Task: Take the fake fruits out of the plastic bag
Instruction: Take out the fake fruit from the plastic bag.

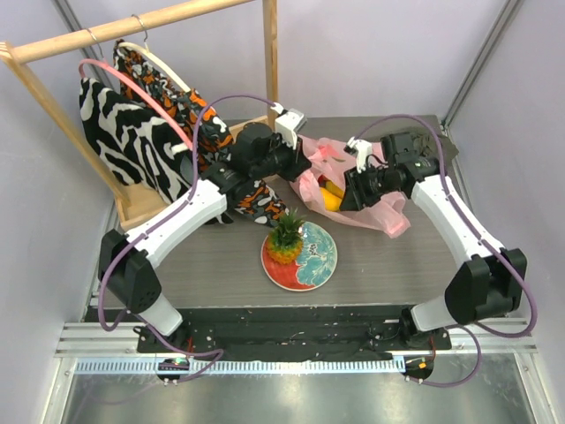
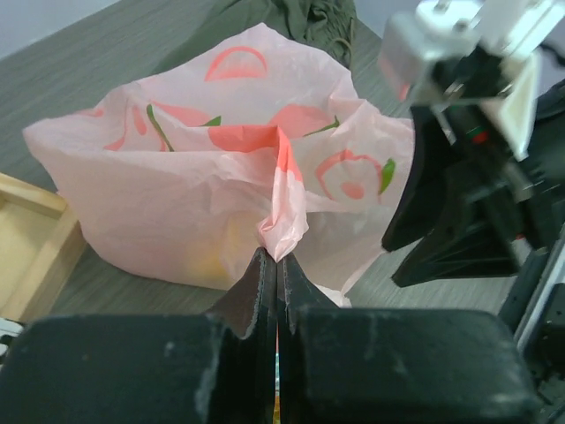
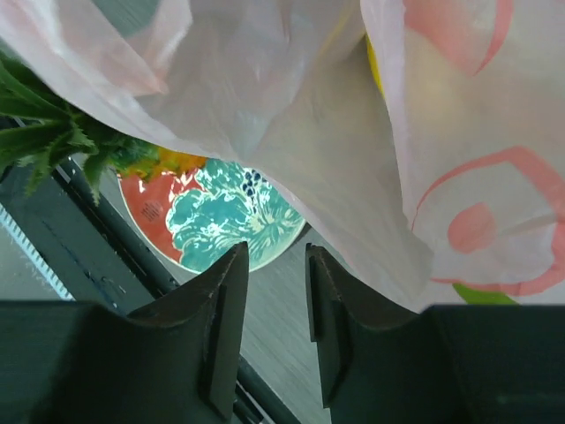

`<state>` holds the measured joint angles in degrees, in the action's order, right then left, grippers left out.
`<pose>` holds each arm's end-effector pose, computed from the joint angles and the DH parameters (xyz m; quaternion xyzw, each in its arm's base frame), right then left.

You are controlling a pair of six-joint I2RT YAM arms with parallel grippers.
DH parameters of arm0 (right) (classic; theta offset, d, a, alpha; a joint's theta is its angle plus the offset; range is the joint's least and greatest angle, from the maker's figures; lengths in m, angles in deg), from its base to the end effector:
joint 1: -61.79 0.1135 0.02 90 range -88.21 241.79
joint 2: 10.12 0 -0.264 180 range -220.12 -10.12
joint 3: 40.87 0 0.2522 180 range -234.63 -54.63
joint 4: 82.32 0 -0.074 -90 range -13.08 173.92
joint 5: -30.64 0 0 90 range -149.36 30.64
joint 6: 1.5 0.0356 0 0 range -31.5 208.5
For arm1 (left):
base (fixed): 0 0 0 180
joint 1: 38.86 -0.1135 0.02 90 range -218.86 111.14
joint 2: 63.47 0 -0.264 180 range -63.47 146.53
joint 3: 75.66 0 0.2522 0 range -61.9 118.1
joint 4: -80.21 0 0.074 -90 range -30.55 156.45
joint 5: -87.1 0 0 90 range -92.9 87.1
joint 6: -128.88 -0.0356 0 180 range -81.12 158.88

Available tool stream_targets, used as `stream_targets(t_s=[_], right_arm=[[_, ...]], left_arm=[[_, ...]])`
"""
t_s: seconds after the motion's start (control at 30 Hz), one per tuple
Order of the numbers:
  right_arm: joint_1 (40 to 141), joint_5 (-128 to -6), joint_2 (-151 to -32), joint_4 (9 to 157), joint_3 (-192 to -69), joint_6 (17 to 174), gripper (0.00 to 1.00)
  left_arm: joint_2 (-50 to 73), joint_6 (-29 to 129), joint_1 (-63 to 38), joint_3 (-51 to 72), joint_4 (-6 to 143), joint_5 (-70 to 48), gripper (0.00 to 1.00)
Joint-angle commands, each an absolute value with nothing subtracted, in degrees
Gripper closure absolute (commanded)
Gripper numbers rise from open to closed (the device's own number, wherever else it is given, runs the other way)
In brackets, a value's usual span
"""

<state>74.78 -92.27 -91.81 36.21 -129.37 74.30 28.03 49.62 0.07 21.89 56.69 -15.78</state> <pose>0.2805 0.0846 0.3199 -0.2984 0.8680 0.2668 0.2939 0.2917 -0.2458 0.3714 0.2595 0.7609 -0.3289 0.4954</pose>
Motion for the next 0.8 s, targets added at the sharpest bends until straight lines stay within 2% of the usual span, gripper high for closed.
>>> stream_targets(t_s=[0.0, 0.07, 0.17, 0.2, 0.33, 0.4, 0.43, 0.47, 0.57, 0.63, 0.77], right_arm=[[75.8, -92.3, -94.8, 36.4, -130.0, 73.3, 0.63], [75.9, -90.0, -96.8, 37.9, -131.1, 74.1, 0.67], [76.6, -78.9, -101.2, 42.3, -131.8, 75.0, 0.68], [76.6, -70.5, -102.4, 44.6, -132.7, 75.2, 0.68], [74.1, -57.3, -110.0, 51.1, -136.8, 72.4, 0.7], [70.9, -57.1, -113.3, 55.9, -140.3, 71.9, 0.69], [70.1, -62.6, -114.4, 56.0, -142.1, 72.1, 0.67], [69.3, -66.8, -116.9, 55.2, -144.0, 71.9, 0.58], [69.3, -77.4, -120.6, 48.0, -149.8, 65.3, 0.48], [69.4, -78.0, -122.0, 48.9, -148.8, 64.5, 0.4], [69.5, -81.1, -126.2, 47.5, -151.6, 68.1, 0.32]], left_arm=[[27.6, 56.4, -0.8, 25.5, 57.0, -19.2, 1.0], [27.4, 57.6, -0.8, 26.1, 57.0, -19.9, 1.0], [27.9, 59.8, -1.0, 29.2, 55.4, -21.2, 1.0], [28.3, 60.0, -1.2, 31.3, 54.2, -22.0, 1.0], [29.8, 56.0, -1.6, 34.1, 51.0, -26.1, 1.0], [31.2, 53.3, -1.6, 34.6, 47.3, -27.1, 1.0], [31.4, 52.4, -1.6, 34.7, 46.2, -26.1, 1.0], [31.4, 50.5, -1.6, 34.3, 45.6, -24.1, 1.0], [31.5, 44.8, -1.6, 33.2, 43.6, -23.4, 1.0], [32.7, 42.2, -1.6, 33.3, 42.0, -22.2, 1.0], [34.3, 39.8, -1.6, 33.5, 42.2, -21.1, 1.0]])
